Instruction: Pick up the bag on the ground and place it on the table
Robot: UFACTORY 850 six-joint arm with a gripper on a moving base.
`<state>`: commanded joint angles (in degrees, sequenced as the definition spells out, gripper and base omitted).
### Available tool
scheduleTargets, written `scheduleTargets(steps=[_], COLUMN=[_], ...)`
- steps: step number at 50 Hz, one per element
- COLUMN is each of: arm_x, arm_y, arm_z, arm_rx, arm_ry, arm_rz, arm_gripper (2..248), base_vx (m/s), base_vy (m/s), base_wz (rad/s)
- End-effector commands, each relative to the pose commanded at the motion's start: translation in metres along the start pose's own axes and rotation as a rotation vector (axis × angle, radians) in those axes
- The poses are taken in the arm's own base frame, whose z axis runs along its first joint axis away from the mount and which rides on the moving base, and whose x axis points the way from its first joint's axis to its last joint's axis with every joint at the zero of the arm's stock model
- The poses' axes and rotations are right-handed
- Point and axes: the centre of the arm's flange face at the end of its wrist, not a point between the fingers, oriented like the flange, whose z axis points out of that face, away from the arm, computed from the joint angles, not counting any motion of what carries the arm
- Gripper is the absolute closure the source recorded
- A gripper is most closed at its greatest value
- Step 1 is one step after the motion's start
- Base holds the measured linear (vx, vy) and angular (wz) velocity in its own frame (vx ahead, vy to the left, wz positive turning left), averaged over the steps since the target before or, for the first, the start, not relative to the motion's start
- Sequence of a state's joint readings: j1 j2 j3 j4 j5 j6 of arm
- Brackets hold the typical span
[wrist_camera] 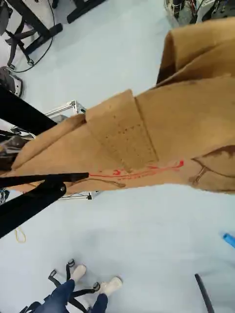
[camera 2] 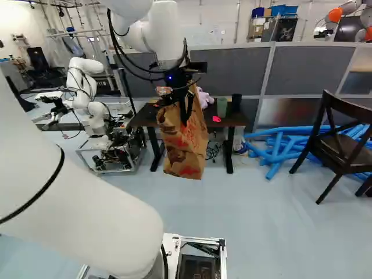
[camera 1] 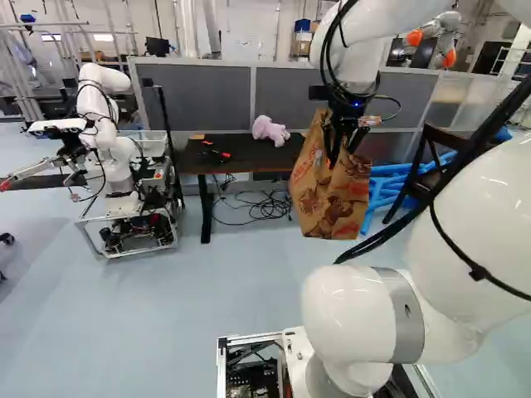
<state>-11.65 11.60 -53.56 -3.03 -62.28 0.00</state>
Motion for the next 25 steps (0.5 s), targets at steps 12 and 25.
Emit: scheduleTargets(steps=[12, 25], arm_x=[0.0, 0.0], arm_y=[0.0, 0.0], arm_z=[0.0, 0.0], arm_rx=[0.0, 0.0], arm_ry=[0.0, 0.0], arm_rz=[0.0, 0.0], arm_gripper=[224, 224], base_vx=[0.079, 0.028], base_vy=[-0.004, -0.001], base_wz=[-0.024, -0.001])
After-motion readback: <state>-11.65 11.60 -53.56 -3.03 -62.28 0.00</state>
